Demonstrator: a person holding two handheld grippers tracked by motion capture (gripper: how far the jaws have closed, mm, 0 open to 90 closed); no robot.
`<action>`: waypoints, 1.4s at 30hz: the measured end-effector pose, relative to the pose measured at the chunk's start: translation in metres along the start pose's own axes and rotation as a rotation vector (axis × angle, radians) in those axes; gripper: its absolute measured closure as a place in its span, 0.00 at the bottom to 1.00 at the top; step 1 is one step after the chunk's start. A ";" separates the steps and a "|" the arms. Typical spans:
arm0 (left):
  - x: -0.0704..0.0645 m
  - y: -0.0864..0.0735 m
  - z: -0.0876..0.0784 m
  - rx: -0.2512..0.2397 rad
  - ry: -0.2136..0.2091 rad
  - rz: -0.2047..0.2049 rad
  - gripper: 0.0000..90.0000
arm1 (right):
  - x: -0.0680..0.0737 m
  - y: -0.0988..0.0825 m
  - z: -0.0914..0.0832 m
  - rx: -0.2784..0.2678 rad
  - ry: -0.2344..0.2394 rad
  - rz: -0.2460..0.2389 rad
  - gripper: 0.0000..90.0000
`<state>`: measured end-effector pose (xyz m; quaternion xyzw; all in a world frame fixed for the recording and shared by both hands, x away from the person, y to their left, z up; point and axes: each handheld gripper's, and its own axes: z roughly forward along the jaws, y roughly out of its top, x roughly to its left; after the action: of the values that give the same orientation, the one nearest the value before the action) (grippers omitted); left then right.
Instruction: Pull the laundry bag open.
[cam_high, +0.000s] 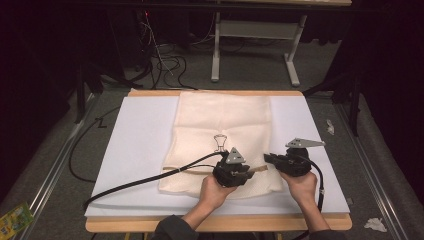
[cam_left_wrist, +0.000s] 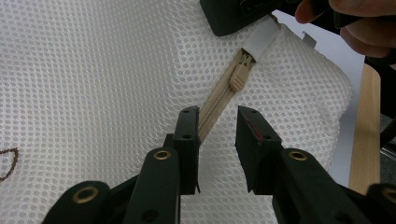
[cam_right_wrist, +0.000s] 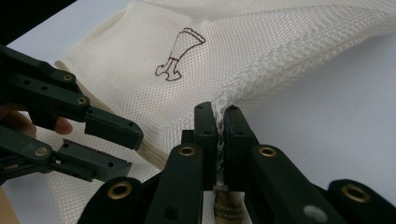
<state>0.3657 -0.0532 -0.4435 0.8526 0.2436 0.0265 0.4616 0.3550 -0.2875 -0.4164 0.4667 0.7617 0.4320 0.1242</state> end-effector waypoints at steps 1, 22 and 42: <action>0.000 0.000 0.000 -0.005 0.001 -0.006 0.77 | 0.000 0.000 0.000 -0.001 0.002 -0.001 0.97; -0.003 0.004 0.016 -0.006 -0.032 -0.019 0.74 | 0.003 0.000 0.002 -0.007 0.031 -0.003 0.98; -0.011 0.006 0.024 -0.005 -0.062 0.004 0.81 | 0.004 -0.001 0.005 -0.007 0.042 0.000 0.98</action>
<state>0.3652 -0.0793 -0.4503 0.8523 0.2274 0.0014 0.4710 0.3555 -0.2823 -0.4189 0.4574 0.7625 0.4443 0.1098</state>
